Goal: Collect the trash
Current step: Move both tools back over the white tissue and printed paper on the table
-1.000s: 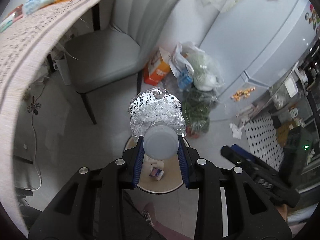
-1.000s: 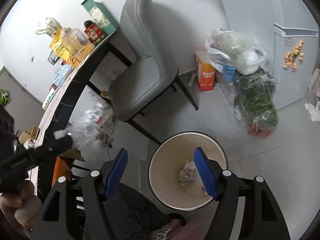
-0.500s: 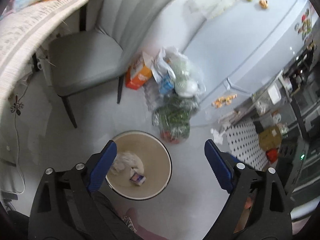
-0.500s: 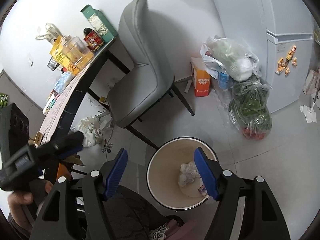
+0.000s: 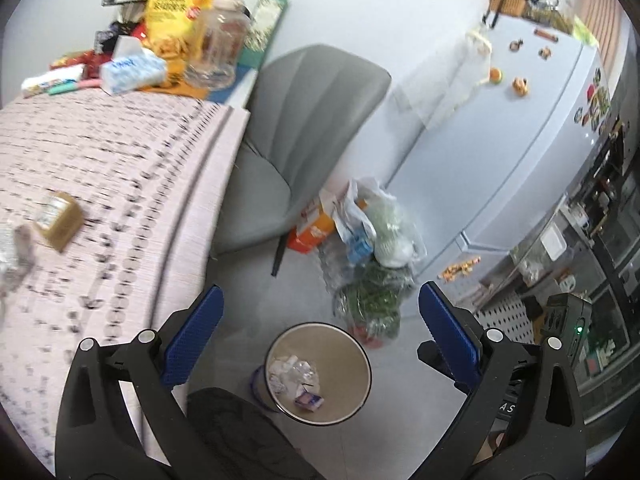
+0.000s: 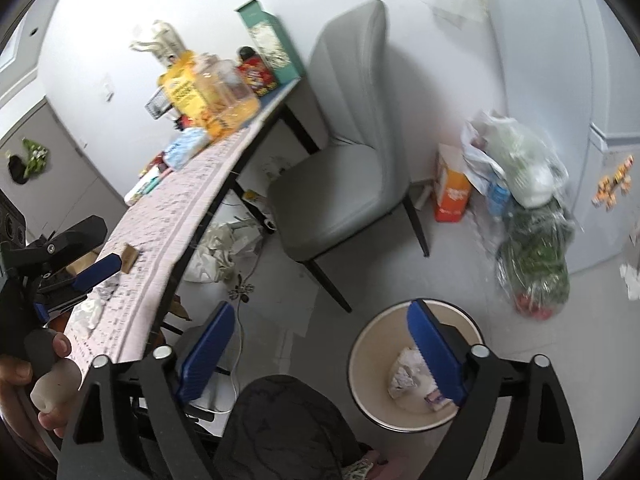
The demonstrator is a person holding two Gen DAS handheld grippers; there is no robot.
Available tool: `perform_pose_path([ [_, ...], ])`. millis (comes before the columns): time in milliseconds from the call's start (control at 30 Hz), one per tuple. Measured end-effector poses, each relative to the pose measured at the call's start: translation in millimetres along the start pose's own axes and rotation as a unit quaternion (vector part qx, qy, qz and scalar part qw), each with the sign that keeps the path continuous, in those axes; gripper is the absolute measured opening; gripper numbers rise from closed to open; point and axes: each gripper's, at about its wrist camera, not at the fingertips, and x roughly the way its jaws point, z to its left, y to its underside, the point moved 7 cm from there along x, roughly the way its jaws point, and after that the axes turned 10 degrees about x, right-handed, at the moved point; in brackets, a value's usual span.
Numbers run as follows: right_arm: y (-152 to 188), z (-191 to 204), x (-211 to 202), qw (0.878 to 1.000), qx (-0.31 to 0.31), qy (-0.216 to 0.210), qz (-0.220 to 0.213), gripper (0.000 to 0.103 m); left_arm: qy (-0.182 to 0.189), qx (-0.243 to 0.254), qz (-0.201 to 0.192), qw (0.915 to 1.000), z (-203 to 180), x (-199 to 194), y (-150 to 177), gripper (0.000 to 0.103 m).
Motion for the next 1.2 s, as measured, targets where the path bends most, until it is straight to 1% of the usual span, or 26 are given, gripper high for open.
perform_pose_path([
  [100, 2, 20, -3, 1.0, -0.011, -0.01, -0.002, 0.092, -0.008, -0.005, -0.017, 0.9998, 15, -22, -1, 0.097],
  [233, 5, 50, -6, 0.999, -0.028, -0.021, -0.004, 0.093, -0.021, -0.014, -0.034, 0.9991, 35, -50, 1, 0.097],
  [267, 6, 58, -6, 0.999, -0.031, -0.024, -0.004, 0.095, -0.025, -0.017, -0.038, 0.9988, 40, -56, 2, 0.097],
  [500, 19, 100, -5, 0.998, -0.057, -0.036, -0.004, 0.095, -0.054, -0.033, -0.055, 0.9965, 74, -92, 18, 0.097],
  [767, 38, 140, 5, 0.995, -0.084, -0.05, 0.012, 0.095, -0.082, -0.059, -0.067, 0.9926, 115, -127, 37, 0.097],
  [1033, 53, 173, 13, 0.992, -0.11, -0.065, 0.019, 0.095, -0.129, -0.086, -0.078, 0.9849, 162, -168, 65, 0.097],
  [1100, 56, 180, 15, 0.991, -0.115, -0.069, 0.021, 0.095, -0.144, -0.088, -0.073, 0.983, 174, -175, 75, 0.097],
  [1200, 63, 191, 16, 0.989, -0.125, -0.077, 0.026, 0.095, -0.149, -0.102, -0.065, 0.9815, 187, -177, 88, 0.097],
])
